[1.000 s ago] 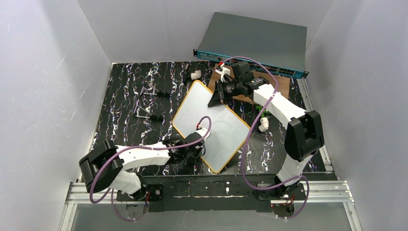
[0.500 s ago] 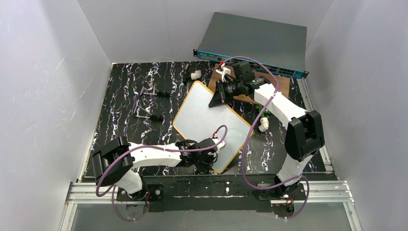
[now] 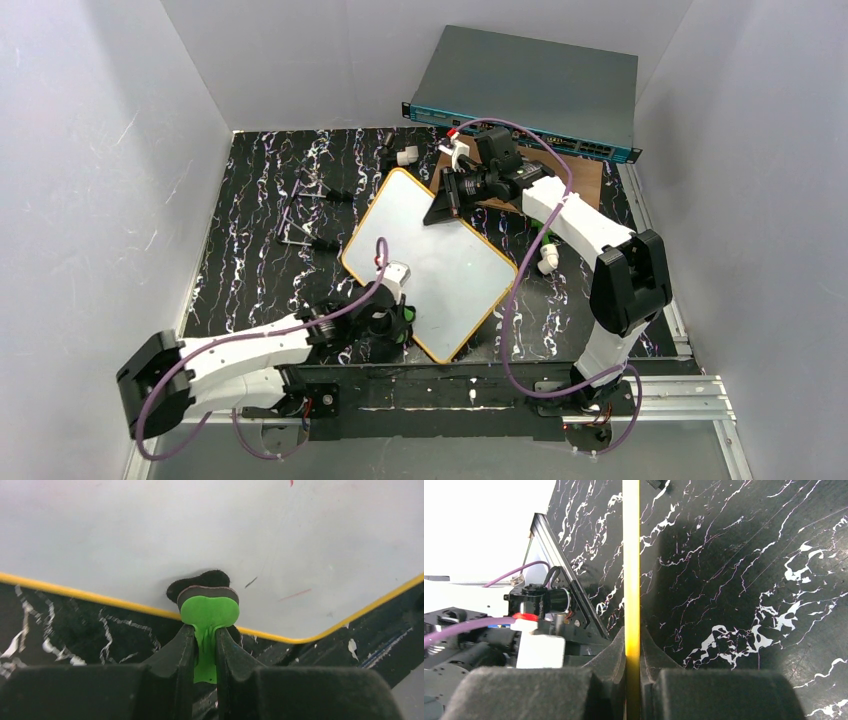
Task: Erase the whiteboard
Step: Erase the center of the board with the whiteboard.
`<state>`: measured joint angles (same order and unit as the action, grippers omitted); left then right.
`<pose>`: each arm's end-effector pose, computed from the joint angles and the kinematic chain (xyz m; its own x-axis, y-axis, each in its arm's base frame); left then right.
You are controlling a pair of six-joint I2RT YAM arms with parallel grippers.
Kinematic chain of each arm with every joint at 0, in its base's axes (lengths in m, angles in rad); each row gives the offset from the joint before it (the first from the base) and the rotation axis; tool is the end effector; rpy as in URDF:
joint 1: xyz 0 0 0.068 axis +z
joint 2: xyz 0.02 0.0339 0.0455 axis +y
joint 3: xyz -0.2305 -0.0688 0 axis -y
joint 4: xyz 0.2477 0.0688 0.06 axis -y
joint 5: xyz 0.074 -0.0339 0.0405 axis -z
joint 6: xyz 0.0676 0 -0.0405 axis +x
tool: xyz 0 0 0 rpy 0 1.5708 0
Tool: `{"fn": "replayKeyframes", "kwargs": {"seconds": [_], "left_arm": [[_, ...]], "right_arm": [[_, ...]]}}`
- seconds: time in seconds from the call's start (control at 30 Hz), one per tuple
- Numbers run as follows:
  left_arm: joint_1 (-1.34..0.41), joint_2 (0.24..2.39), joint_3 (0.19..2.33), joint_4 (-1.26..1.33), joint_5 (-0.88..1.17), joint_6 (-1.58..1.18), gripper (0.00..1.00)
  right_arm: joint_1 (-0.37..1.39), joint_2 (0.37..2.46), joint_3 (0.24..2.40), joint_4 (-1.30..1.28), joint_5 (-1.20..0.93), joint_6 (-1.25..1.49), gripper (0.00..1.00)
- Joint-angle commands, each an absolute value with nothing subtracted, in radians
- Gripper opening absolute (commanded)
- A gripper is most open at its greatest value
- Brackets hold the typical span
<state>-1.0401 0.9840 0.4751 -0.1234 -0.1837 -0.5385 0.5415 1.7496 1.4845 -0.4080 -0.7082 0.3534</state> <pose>0.1378 -0.2104 0.1541 -0.6534 0.1172 -0.7479 0.5105 0.7977 -0.3210 0.3319 0.2509 0.2552 -0.7875 -0.1669 -0.5932 -0.5913 0.4759 0.6511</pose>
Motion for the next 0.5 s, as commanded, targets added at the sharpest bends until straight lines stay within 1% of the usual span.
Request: {"fn": "replayKeyframes", "kwargs": {"seconds": [0.0,0.13,0.47], "left_arm": [[-1.047,1.113,0.489,0.08,-0.162,-0.496,0.0],[-1.077,1.202,0.502,0.184,-0.152,-0.456,0.0],[-1.162,1.386,0.589,0.288,-0.062,-0.396,0.0]], "right_arm": [[0.54,1.71,1.514,-0.334,-0.789,0.417,0.01],[0.54,1.713,1.499,-0.317,-0.797,0.434,0.01],[0.547,1.725,1.49,-0.301,-0.815,0.455,0.01]]}}
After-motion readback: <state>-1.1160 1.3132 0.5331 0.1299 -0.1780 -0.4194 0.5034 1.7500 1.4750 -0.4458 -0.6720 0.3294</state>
